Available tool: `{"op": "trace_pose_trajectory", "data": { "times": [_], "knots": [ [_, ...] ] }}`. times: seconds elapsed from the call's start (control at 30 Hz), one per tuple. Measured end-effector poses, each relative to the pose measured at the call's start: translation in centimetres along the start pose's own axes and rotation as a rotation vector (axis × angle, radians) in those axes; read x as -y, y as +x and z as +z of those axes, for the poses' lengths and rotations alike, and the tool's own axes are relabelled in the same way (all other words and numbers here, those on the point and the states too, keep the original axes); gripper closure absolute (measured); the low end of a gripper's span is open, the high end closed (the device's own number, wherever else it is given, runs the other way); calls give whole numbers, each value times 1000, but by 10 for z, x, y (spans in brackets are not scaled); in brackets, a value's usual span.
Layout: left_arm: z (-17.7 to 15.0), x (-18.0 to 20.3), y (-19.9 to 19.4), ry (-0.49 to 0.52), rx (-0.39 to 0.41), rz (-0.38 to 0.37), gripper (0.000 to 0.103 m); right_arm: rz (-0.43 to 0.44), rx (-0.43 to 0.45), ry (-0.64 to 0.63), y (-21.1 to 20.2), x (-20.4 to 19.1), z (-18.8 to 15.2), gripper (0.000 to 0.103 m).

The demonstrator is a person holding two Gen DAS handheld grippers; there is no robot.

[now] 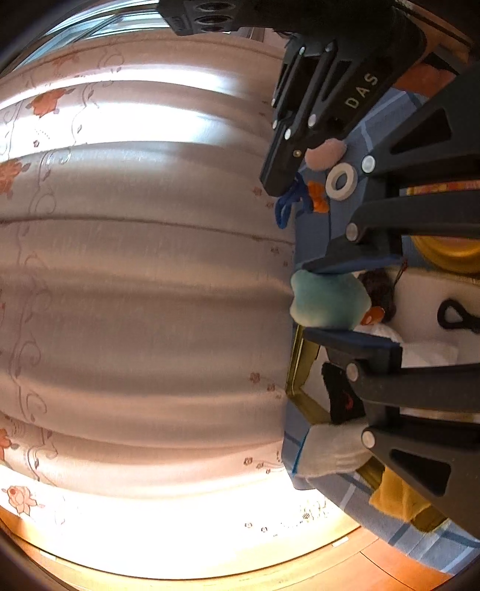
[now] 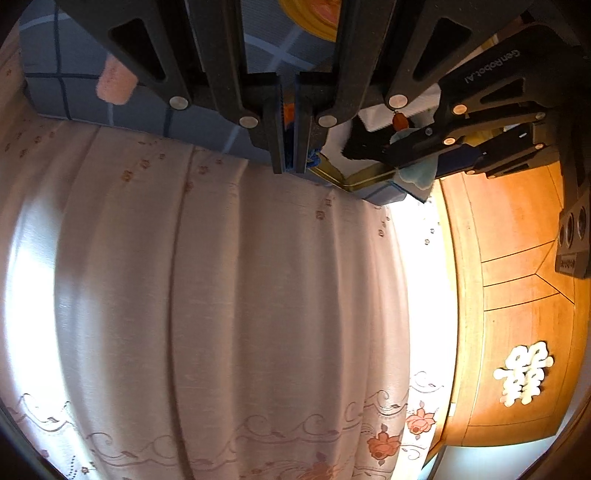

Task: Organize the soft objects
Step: 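Lift the mint toy and blue cord with both tools toward the gold tray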

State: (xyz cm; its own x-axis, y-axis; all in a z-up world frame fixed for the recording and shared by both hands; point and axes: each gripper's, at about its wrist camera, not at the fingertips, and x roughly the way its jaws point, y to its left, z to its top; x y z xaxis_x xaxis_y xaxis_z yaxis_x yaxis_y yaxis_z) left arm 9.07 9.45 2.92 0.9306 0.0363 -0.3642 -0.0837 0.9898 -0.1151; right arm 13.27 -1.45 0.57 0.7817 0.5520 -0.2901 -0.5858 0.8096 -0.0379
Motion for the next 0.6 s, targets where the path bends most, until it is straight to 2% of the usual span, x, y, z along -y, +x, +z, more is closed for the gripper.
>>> {"op": "trace_pose_trajectory", "data": {
  "times": [0.27, 0.6],
  "knots": [
    [0, -29, 1, -17, -33, 42, 77, 52, -34, -17, 15, -30, 13, 98],
    [-3, -59, 6, -50, -69, 84, 77, 85, -88, -62, 35, -63, 12, 98]
  ]
}}
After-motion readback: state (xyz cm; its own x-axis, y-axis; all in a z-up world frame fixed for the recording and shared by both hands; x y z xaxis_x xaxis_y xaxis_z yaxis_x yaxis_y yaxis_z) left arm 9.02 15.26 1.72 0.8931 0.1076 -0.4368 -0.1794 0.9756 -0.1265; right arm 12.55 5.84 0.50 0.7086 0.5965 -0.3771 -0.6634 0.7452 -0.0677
